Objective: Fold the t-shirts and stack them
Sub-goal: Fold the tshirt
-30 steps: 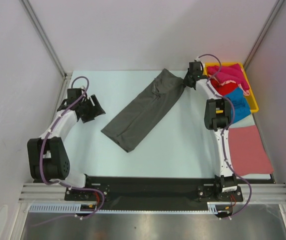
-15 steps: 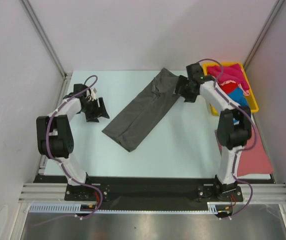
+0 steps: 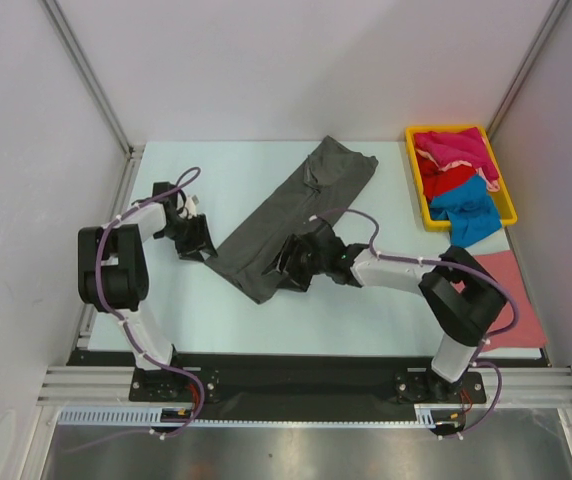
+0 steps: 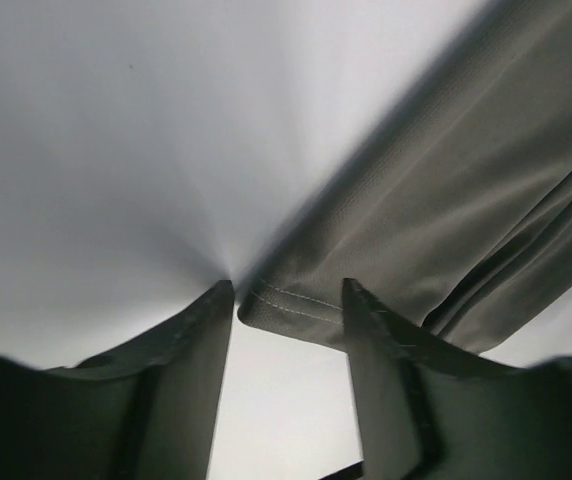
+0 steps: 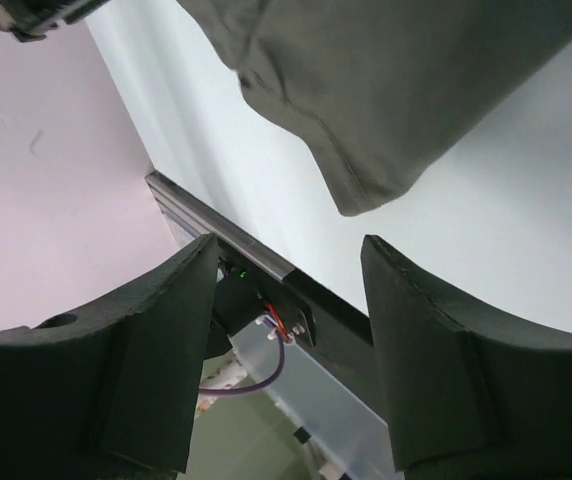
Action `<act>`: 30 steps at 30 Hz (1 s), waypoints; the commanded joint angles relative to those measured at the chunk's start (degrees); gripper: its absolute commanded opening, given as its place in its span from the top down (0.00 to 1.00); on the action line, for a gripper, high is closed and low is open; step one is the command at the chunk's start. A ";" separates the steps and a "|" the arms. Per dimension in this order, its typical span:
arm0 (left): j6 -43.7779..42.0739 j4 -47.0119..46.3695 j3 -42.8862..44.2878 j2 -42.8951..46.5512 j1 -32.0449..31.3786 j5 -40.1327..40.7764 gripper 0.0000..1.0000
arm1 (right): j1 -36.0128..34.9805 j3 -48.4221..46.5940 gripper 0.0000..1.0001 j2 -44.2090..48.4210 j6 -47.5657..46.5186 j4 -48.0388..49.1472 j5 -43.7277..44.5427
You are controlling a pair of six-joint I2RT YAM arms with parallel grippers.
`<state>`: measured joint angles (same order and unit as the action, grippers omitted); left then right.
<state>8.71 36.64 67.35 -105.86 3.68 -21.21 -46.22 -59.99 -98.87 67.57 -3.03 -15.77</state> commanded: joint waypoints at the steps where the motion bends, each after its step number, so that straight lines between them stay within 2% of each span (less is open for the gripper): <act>1: 0.16 -1.49 -1.87 2.15 0.27 0.90 0.50 | -1.95 5.48 0.41 -2.63 13.51 16.10 2.67; 3: 0.61 -2.62 -2.49 2.15 0.36 0.47 0.52 | -2.99 6.55 0.44 -4.57 14.87 21.11 3.46; 7: 1.22 -2.28 -2.22 1.36 0.36 1.61 0.50 | -5.81 5.49 0.52 -7.56 18.82 18.94 5.48; 11: 1.84 -2.19 -2.22 0.66 0.36 1.61 0.48 | -8.10 7.07 0.49 -6.43 21.81 16.12 10.57; 19: 1.84 -2.45 -3.54 1.28 0.27 0.82 0.49 | -9.15 11.02 0.47 -7.39 28.48 18.22 11.63; 30: 1.92 -1.40 -3.98 0.40 0.10 3.28 0.61 | -8.54 13.14 0.50 -10.46 30.69 20.96 11.29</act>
<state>10.68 34.83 64.84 -104.99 3.77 -20.71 -55.00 -47.94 -107.37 97.47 19.27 -6.90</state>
